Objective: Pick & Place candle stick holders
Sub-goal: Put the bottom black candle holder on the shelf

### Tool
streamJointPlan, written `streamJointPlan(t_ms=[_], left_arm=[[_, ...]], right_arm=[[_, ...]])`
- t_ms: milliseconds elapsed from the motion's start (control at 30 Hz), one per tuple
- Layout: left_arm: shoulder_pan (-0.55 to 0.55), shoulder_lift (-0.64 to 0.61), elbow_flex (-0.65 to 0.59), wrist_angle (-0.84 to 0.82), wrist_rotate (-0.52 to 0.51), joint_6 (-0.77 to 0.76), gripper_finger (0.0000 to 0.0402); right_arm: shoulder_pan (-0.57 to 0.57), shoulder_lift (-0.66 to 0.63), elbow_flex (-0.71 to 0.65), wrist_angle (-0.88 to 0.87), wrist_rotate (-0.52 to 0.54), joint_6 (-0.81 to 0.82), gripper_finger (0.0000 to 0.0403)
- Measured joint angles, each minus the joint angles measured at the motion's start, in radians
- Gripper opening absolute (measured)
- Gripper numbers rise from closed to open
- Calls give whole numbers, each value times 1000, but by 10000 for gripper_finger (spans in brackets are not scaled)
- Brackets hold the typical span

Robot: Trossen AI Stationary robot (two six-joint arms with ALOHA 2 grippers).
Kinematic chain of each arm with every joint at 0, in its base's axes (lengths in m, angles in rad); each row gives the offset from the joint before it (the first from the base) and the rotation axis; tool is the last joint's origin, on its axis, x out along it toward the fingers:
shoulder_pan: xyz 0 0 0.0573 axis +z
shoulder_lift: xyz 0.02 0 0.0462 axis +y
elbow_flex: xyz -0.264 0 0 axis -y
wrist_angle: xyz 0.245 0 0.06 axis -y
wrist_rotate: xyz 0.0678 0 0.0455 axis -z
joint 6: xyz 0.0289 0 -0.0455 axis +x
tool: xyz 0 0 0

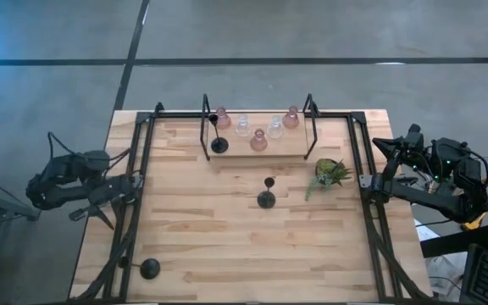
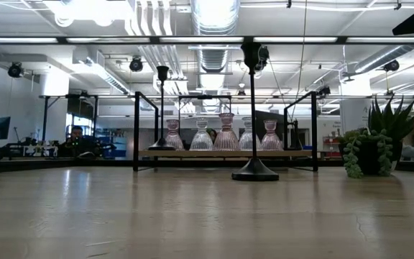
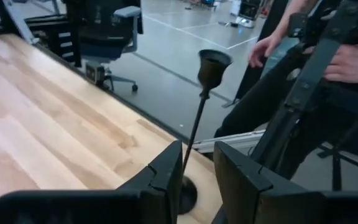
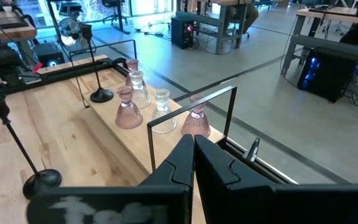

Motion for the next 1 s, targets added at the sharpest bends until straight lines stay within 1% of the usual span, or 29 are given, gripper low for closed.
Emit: streamJointPlan(t_ms=[100, 167, 233, 300, 367, 400, 467, 533, 733, 900, 1000], left_arm=[[1, 0, 2, 4, 22, -2, 96], [5, 0, 16, 8, 15, -1, 96], [11, 5, 25, 46, -3, -16, 96], [19, 15, 25, 132, -13, -73, 96], [23, 25, 27, 260, -15, -149, 96], [23, 30, 27, 322, -32, -186, 96], [24, 36, 28, 400, -111, -234, 96], [24, 42, 25, 426, -165, -245, 96], [24, 74, 18, 426, -250, -295, 93], [24, 76, 18, 434, -269, -313, 75], [24, 81, 15, 477, -266, -391, 63]], right_arm=[[0, 0, 0, 0, 0, 0, 8], [0, 0, 0, 0, 0, 0, 8], [0, 0, 0, 0, 0, 0, 8], [0, 0, 0, 0, 0, 0, 8], [0, 0, 0, 0, 0, 0, 8], [0, 0, 0, 0, 0, 0, 8], [0, 0, 0, 0, 0, 0, 8], [0, 0, 0, 0, 0, 0, 8], [0, 0, 0, 0, 0, 0, 8], [0, 0, 0, 0, 0, 0, 8], [0, 0, 0, 0, 0, 0, 8]])
